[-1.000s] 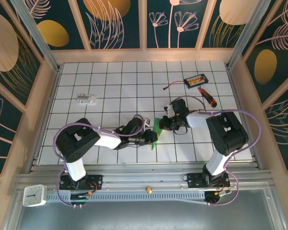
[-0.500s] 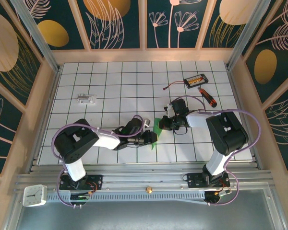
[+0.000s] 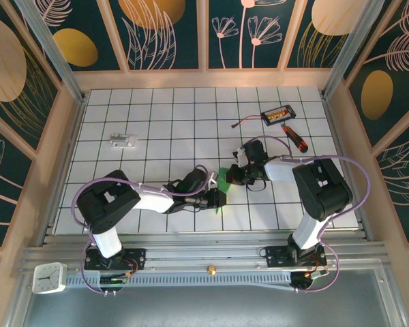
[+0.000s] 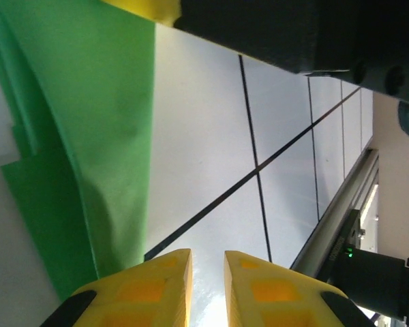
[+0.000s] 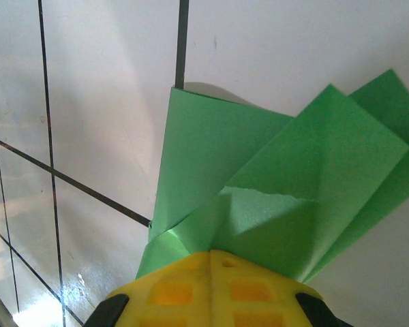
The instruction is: Fold a paper plane with a square sheet of paper (pick it up from the middle)
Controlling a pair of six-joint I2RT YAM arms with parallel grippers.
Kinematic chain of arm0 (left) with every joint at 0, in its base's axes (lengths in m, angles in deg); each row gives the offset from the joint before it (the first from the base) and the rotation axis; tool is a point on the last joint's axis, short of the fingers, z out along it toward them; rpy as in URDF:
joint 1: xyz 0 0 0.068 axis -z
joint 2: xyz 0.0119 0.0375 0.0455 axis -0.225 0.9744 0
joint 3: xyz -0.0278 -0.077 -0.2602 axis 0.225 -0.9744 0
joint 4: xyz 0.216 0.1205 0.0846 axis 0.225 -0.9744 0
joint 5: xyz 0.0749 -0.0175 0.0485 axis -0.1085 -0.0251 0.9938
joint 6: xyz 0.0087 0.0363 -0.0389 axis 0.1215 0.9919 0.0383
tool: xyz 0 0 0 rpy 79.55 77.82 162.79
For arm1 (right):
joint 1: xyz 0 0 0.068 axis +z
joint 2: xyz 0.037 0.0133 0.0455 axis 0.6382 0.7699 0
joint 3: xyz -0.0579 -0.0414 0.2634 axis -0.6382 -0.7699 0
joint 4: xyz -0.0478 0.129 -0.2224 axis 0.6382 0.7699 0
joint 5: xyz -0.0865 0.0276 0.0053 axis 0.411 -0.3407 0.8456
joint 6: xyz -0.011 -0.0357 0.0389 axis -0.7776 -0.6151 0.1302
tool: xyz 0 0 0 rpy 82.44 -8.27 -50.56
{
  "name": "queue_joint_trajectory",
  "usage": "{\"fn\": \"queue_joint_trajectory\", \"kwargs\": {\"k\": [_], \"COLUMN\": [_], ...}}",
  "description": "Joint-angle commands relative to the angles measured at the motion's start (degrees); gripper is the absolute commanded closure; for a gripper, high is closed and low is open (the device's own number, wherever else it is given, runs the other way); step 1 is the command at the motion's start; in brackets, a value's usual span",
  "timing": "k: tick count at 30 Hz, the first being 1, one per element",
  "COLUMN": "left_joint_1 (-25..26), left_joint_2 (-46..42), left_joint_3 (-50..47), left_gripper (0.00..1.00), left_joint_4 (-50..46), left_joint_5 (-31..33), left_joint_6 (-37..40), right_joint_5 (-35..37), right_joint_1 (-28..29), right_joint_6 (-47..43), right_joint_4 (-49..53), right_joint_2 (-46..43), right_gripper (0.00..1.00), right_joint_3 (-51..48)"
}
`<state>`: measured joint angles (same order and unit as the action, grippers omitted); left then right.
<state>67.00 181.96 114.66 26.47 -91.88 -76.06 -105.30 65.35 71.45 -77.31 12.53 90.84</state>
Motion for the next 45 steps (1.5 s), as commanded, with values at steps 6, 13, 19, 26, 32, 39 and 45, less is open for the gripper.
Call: {"fn": "queue_joint_trajectory", "kwargs": {"k": [6, 13, 19, 26, 32, 39, 45], "left_joint_1": [-0.9, -1.1, -1.0, 0.5, 2.5, 2.6, 3.1], "left_joint_2": [0.4, 1.5, 2.3, 1.4, 1.0, -3.1, -6.7], "left_joint_3": [-1.6, -3.2, -3.6, -4.3, -4.8, -7.4, -6.5], "left_gripper": [0.82, 0.85, 0.88, 0.94, 0.98, 1.0, 1.0], "left_joint_4": [-2.6, -2.3, -4.0, -10.0, -15.5, -17.4, -19.2], "left_joint_5": [1.8, 1.4, -0.6, -0.7, -2.6, -2.1, -4.6], "left_joint_6": [0.5, 0.7, 2.4, 5.4, 8.5, 8.0, 8.8], "right_joint_5": [5.9, 5.9, 6.3, 6.7, 7.0, 7.1, 7.1], "right_joint_1": [-0.6, -0.6, -0.6, -0.8, -0.9, -0.9, -1.0], "right_joint_6": [-1.5, -1.4, -1.3, -1.4, -1.4, -1.4, -1.5], "right_joint_4": [3.9, 4.1, 4.3, 4.7, 4.9, 5.1, 5.4], "right_joint_2": [2.8, 3.1, 3.4, 3.5, 3.8, 4.2, 4.3], "right_gripper": [1.0, 1.0, 1.0, 1.0, 1.0, 1.0, 1.0], "right_joint_3": [-0.4, -0.4, -0.2, -0.3, -0.3, -0.1, 0.1]}}
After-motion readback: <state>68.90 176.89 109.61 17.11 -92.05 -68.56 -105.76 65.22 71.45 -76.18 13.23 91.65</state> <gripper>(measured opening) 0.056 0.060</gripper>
